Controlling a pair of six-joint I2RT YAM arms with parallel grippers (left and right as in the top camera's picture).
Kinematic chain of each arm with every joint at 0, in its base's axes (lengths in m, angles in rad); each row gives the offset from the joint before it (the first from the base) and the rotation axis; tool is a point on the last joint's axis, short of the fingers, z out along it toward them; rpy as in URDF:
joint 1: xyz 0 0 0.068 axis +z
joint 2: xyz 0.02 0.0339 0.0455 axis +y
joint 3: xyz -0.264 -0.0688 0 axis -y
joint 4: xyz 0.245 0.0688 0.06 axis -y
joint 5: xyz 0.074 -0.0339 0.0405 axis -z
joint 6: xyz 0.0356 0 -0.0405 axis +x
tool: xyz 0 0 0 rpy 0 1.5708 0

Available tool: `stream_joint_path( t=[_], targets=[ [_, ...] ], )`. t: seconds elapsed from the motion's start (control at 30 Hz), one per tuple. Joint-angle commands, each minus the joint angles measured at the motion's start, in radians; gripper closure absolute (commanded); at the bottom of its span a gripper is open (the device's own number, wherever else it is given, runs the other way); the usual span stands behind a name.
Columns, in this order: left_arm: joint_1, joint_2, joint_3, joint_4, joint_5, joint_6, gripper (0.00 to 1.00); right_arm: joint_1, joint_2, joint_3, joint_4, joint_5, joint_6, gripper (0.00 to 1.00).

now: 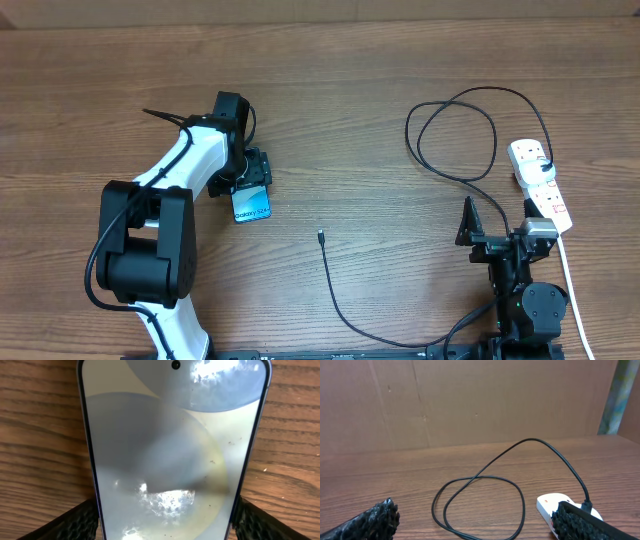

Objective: Plug charger to phone and switch on socket
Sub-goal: 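Close the left gripper on the phone's top edge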

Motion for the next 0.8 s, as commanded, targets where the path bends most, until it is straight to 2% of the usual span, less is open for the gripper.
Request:
stream_joint_path(
  t=[0.0, 0.77],
  targets=[
    [-0.002, 0.059, -0.051, -0.011, 0.098, -0.018, 0.21, -0.002, -0.004, -0.011, 0.006, 0.008, -0.008, 0.00],
    [-0.002, 0.058, 0.037, -0.103, 0.099, -0.019, 0.22, -0.002, -0.004, -0.011, 0.006, 0.008, -0.008, 0.00]
  ],
)
